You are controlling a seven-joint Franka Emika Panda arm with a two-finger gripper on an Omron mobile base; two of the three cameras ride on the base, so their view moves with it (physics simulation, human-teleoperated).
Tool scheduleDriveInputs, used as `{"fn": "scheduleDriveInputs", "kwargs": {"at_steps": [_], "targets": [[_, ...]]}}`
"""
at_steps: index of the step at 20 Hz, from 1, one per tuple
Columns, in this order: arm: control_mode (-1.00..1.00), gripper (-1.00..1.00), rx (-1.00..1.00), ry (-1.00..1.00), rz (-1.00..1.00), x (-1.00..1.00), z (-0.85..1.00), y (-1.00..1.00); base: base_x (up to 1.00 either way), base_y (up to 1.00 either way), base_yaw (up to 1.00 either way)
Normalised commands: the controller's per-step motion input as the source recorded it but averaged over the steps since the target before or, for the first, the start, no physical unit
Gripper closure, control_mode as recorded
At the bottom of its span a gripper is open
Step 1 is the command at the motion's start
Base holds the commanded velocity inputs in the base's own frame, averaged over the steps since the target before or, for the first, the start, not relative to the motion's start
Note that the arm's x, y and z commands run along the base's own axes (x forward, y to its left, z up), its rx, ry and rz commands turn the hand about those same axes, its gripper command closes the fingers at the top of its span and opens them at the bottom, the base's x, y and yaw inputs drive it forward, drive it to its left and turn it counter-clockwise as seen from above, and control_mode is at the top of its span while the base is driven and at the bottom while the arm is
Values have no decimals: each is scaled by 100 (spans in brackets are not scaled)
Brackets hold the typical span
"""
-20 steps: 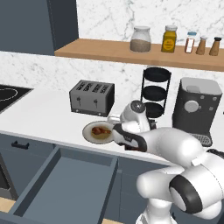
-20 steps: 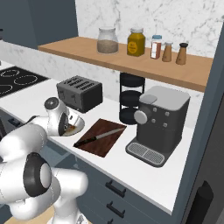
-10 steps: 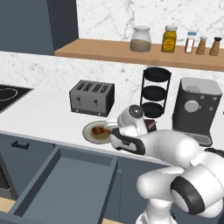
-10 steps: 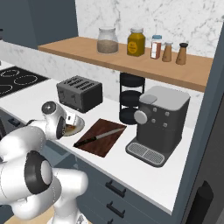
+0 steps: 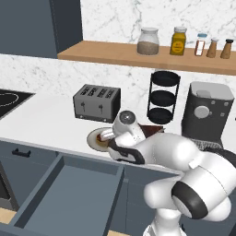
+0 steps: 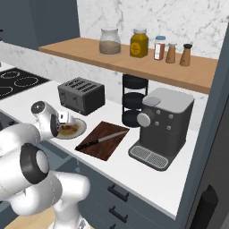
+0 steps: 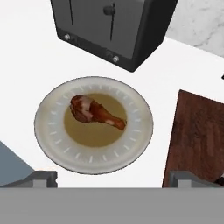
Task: Pick up the knife from the drawer and place it on the cutting board. Then place the meat from the plate to the cutting board.
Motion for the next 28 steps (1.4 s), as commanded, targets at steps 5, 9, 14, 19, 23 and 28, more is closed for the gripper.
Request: {"fn": "scheduleDriveInputs", "kwargs": {"at_steps": [5,9,14,19,23,28], "targets": [[-100,-100,0,1,18,14,-3,-5,0,0,0],[-100,-100,0,0,15,14,-12,-4,0,0,0],[-100,-100,-1,7,6,26,-3,-1,0,0,0],[-100,-100,0,5,3,23,-3,0,0,0,0],[-100,-100,-2,0,3,2,-7,0,0,0,0],[-100,-100,-2,0,2,0,-10,0,0,0,0]]}}
